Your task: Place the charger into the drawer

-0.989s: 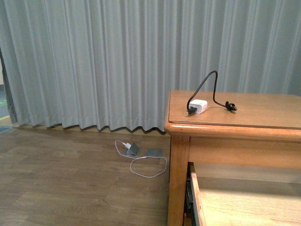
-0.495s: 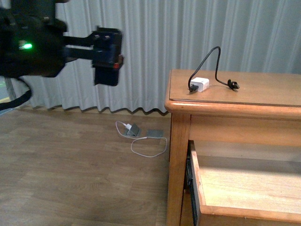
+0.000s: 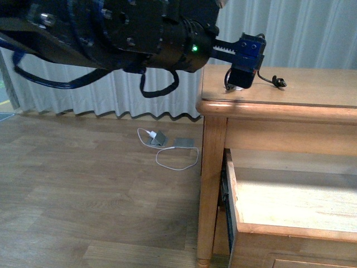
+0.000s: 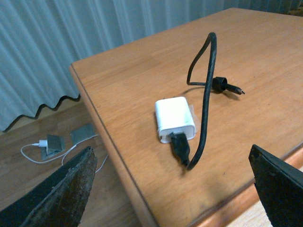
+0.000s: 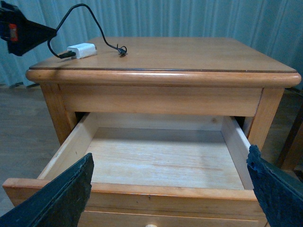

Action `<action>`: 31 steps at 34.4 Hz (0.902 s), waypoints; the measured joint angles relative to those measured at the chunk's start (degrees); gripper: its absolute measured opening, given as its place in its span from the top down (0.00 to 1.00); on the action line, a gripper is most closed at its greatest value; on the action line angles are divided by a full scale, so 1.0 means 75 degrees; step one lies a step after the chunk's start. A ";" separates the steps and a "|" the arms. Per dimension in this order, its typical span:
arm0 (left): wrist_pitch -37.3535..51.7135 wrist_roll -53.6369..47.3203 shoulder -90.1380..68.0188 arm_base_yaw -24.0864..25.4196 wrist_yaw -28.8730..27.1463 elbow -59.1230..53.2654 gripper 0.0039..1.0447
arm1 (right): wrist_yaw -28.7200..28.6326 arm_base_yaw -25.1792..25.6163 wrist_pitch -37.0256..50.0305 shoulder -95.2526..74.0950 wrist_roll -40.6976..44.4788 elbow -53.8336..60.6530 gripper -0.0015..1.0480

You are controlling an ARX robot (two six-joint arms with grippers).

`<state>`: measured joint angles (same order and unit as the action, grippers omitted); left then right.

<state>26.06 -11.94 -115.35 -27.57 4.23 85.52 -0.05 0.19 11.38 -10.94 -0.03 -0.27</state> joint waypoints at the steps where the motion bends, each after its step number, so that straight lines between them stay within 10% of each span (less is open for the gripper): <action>1: -0.0055 0.0000 -0.0178 -0.0044 -0.0023 0.0216 0.06 | 0.0003 0.0000 0.0000 0.0000 0.0000 0.0000 0.09; 16: -0.0583 0.0020 -0.1891 -0.0233 -0.0291 0.2259 0.06 | 0.0003 0.0000 0.0000 0.0000 -0.0003 0.0000 0.09; 31: -0.0560 0.0061 -0.2040 -0.0221 -0.0539 0.2465 0.75 | 0.0000 0.0000 0.0000 0.0000 0.0000 0.0000 0.09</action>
<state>21.87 -11.49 -130.65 -29.23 0.19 104.01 -0.05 0.19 11.38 -10.94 -0.03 -0.27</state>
